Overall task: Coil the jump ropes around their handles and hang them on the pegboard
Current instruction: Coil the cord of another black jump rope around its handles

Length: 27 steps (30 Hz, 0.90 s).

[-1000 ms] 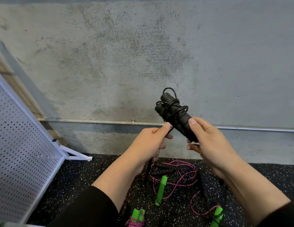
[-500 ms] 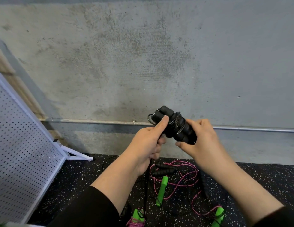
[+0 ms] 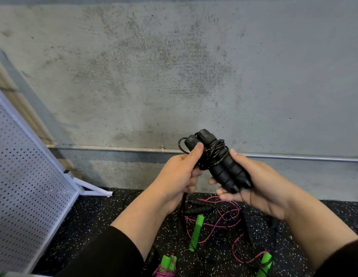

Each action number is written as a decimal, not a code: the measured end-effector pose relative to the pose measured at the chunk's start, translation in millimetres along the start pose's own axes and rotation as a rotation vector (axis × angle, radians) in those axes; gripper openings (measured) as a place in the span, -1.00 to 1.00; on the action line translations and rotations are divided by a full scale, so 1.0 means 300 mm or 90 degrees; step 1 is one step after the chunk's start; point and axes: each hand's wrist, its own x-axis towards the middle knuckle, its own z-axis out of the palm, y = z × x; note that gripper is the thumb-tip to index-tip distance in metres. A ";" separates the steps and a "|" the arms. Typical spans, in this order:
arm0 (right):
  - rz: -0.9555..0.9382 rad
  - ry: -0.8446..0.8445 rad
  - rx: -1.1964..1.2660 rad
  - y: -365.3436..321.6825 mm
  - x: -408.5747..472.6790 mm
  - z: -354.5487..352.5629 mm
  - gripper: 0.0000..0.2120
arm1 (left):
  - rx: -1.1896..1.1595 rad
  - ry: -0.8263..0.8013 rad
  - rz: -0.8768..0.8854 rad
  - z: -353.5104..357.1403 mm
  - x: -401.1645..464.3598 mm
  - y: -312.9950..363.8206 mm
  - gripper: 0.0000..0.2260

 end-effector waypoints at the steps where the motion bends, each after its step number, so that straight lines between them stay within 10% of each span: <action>1: 0.007 -0.013 -0.001 -0.001 -0.005 0.004 -0.53 | -0.004 0.003 -0.005 0.000 0.000 0.000 -0.65; 10: -0.283 0.227 -0.163 -0.003 0.051 -0.036 -0.76 | 0.067 0.002 -0.052 0.011 -0.013 0.004 -0.44; 27: -0.392 0.306 -0.865 0.069 0.056 0.007 -0.37 | 0.092 0.069 -0.077 0.005 -0.001 -0.038 -0.52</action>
